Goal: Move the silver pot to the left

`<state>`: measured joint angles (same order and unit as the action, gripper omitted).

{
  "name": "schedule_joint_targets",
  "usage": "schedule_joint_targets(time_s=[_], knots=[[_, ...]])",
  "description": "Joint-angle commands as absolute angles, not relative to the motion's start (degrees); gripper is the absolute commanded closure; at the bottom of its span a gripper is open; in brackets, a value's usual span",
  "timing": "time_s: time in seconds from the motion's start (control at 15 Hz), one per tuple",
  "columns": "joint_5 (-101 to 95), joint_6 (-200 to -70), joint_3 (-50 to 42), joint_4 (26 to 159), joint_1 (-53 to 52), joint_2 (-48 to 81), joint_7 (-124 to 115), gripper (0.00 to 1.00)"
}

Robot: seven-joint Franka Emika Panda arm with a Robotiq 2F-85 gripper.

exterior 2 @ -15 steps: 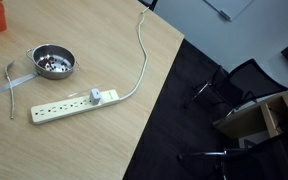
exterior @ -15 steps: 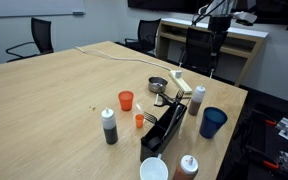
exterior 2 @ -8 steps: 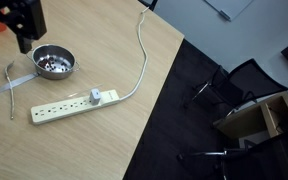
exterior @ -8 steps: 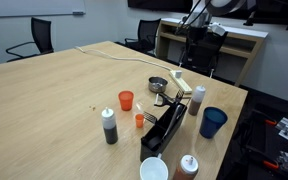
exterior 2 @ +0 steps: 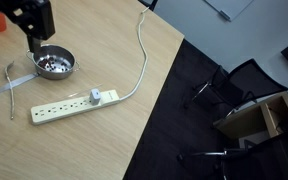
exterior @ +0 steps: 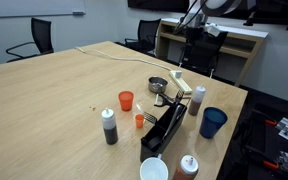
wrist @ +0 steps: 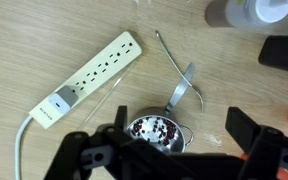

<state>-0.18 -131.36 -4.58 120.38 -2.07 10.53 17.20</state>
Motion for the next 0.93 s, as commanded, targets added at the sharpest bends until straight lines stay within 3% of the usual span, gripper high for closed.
schedule_joint_targets(time_s=[0.0,0.87], knots=[[-1.2,-131.7,-2.9,120.3,-0.5,10.7,16.3,0.0],[11.1,-147.7,0.1,113.6,3.6,25.8,6.7,0.0]])
